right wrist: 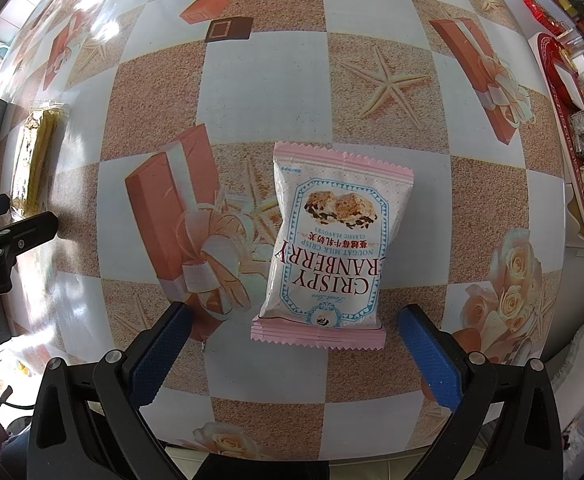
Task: Organize snacks
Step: 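Grasp the yellow rice cracker with the left tool while the right tool grasps the Crispy Cranberry pack, then carry the rice cracker and cranberry pack to the white tray and release both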
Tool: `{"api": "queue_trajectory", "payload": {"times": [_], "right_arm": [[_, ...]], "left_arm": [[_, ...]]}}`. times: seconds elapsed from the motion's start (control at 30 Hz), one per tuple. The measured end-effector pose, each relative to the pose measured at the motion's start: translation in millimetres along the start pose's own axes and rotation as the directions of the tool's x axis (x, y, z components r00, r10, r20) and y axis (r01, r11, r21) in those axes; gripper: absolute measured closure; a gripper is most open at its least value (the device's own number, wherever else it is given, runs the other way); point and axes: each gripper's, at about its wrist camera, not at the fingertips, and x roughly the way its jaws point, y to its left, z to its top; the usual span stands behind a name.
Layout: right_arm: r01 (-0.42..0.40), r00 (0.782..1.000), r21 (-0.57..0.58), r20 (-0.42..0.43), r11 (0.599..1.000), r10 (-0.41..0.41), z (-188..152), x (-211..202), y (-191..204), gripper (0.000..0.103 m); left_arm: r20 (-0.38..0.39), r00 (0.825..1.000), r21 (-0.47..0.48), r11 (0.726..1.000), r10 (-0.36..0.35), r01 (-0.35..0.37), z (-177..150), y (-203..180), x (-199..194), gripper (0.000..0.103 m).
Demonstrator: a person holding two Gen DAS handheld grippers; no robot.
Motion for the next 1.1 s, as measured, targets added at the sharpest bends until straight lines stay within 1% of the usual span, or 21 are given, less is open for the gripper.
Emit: {"api": "queue_trajectory", "payload": {"times": [0.3, 0.43, 0.5, 0.57, 0.63, 0.67, 0.7, 0.73, 0.77, 0.8, 0.83, 0.87, 0.9, 1.0, 1.1], "right_arm": [[-0.002, 1.000, 0.000, -0.001, 1.000, 0.002, -2, 0, 0, 0.000], [-0.002, 1.000, -0.003, -0.001, 1.000, 0.002, -2, 0, 0, 0.000], [-0.002, 1.000, -0.018, -0.018, 1.000, 0.001, 1, 0, 0, 0.000], [-0.003, 0.999, -0.021, -0.040, 1.000, 0.002, 9, 1, 0, 0.000], [-0.007, 0.998, 0.001, -0.064, 1.000, 0.007, 19, 2, -2, 0.000], [-0.010, 0.997, 0.015, -0.076, 1.000, 0.011, 24, 2, -4, 0.000], [-0.011, 0.996, 0.021, -0.084, 1.000, 0.013, 27, 2, -4, 0.000], [-0.009, 0.995, 0.022, -0.095, 1.000, 0.011, 31, 2, -5, 0.002], [-0.007, 0.995, 0.013, -0.098, 1.000, 0.008, 34, 0, -4, 0.005], [-0.005, 0.996, 0.005, -0.093, 1.000, 0.006, 35, -3, -3, 0.014], [-0.004, 0.996, -0.004, -0.087, 1.000, 0.004, 37, -6, -3, 0.020], [-0.004, 0.997, -0.012, -0.082, 1.000, 0.003, 38, -10, -3, 0.037], [-0.004, 0.997, -0.020, -0.074, 1.000, 0.002, 40, -15, -3, 0.052], [-0.087, 0.992, 0.022, -0.087, 0.996, 0.089, 47, -18, -12, 0.052], [-0.145, 0.986, 0.098, -0.069, 0.985, 0.152, 52, -24, -25, 0.052]], "left_arm": [[0.021, 1.000, 0.002, 1.000, 0.000, 0.000, -2, 1, -2, 0.000], [0.056, 0.998, 0.005, 1.000, -0.001, 0.001, -7, 1, -5, 0.000], [0.067, 0.998, 0.000, 1.000, -0.001, 0.001, -9, 2, -6, 0.000], [0.058, 0.998, 0.004, 1.000, 0.001, -0.001, -7, 1, -6, 0.000], [0.035, 0.999, 0.018, 1.000, 0.001, -0.002, -4, -1, -6, 0.000], [0.027, 1.000, 0.028, 1.000, 0.000, -0.001, -3, -3, -7, 0.003], [0.029, 1.000, 0.048, 0.999, 0.002, -0.003, -3, -7, -9, 0.008], [0.033, 0.999, 0.067, 0.998, 0.002, -0.004, -3, -11, -11, 0.012], [0.038, 0.999, 0.090, 0.996, 0.001, -0.005, -4, -16, -14, 0.021], [0.046, 0.999, 0.107, 0.994, -0.001, -0.004, -4, -19, -17, 0.032], [0.052, 0.999, 0.120, 0.993, -0.002, -0.004, -5, -22, -20, 0.038], [0.060, 0.998, 0.126, 0.992, -0.004, -0.004, -5, -23, -23, 0.054], [0.060, 0.998, 0.130, 0.991, -0.021, 0.013, -5, -22, -25, 0.055], [0.044, 0.995, 0.093, 0.992, -0.090, 0.086, -5, -12, -28, 0.055], [0.061, 0.993, 0.078, 0.992, -0.100, 0.095, -9, -2, -37, 0.055]]}}
